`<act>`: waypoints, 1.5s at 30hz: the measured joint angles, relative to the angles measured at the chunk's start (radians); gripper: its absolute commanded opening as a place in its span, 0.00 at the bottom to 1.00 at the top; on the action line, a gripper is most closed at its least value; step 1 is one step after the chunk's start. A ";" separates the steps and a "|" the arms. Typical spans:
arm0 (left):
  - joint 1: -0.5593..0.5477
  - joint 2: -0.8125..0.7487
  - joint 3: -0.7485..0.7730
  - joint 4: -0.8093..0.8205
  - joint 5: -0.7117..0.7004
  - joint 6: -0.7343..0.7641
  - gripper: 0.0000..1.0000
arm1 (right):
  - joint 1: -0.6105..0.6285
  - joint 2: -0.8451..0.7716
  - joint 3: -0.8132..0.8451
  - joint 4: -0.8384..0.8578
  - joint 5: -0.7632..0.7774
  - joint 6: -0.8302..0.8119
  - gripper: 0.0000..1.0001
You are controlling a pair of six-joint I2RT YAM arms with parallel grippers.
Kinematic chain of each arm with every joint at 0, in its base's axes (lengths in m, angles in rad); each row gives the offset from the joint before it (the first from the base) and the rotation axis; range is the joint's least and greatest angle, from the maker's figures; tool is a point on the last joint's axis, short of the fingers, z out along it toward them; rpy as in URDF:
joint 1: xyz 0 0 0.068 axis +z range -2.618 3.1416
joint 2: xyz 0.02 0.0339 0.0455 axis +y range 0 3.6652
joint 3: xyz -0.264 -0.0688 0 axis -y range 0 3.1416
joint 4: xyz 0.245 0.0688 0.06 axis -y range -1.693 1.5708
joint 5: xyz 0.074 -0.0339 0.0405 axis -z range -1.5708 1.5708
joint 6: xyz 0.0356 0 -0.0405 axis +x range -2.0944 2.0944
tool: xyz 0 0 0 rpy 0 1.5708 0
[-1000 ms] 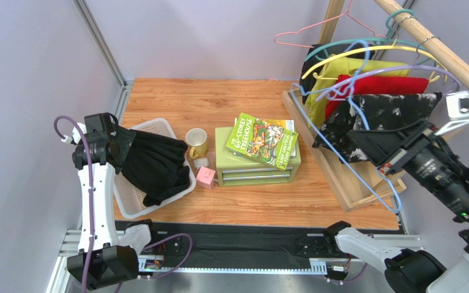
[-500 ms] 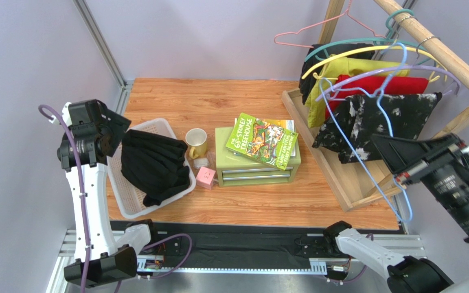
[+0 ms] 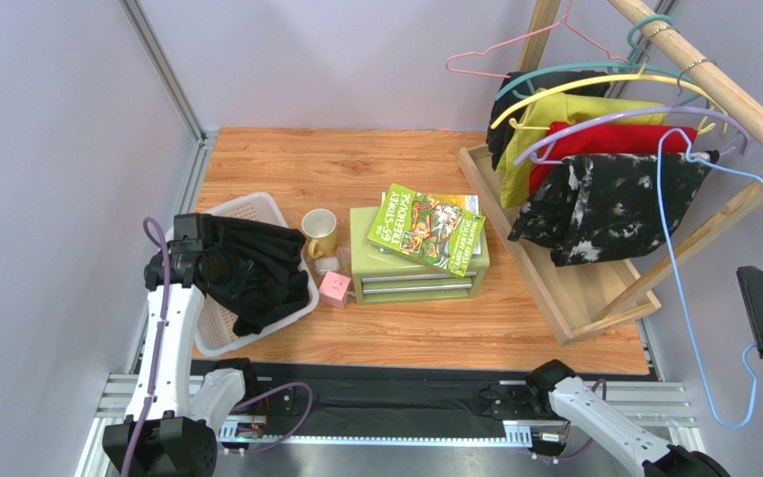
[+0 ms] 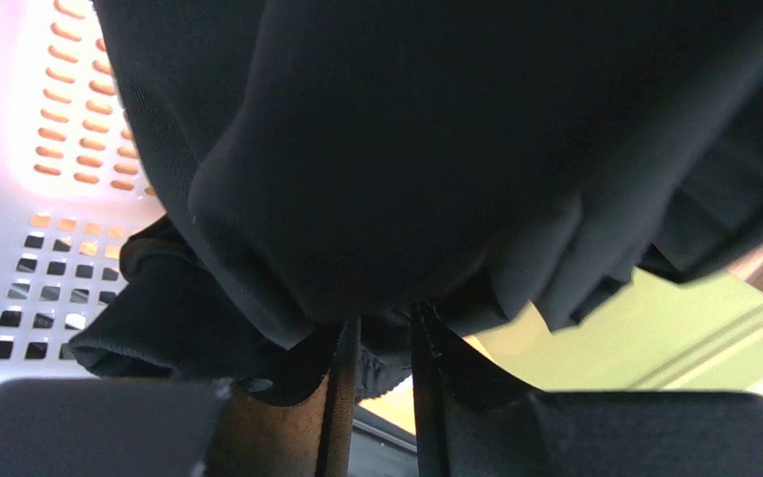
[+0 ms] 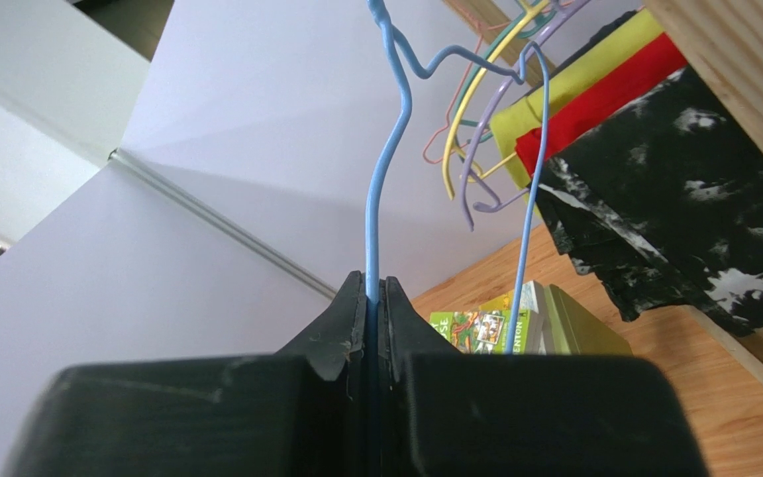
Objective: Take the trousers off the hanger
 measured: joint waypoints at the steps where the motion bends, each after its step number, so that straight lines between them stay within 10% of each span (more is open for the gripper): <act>1: 0.003 0.004 -0.005 0.000 -0.002 -0.002 0.30 | 0.002 0.001 -0.002 0.001 0.021 0.008 0.00; 22: 0.072 0.277 0.061 0.021 -0.275 0.214 0.29 | 0.008 0.281 -0.104 0.002 0.241 0.059 0.00; 38: 0.090 0.379 0.103 0.040 -0.293 0.266 0.27 | 0.009 0.071 -0.177 0.002 0.285 -0.028 0.00; 45: 0.099 0.389 0.116 0.026 -0.258 0.271 0.46 | 0.009 0.163 -0.162 -0.003 0.419 -0.019 0.00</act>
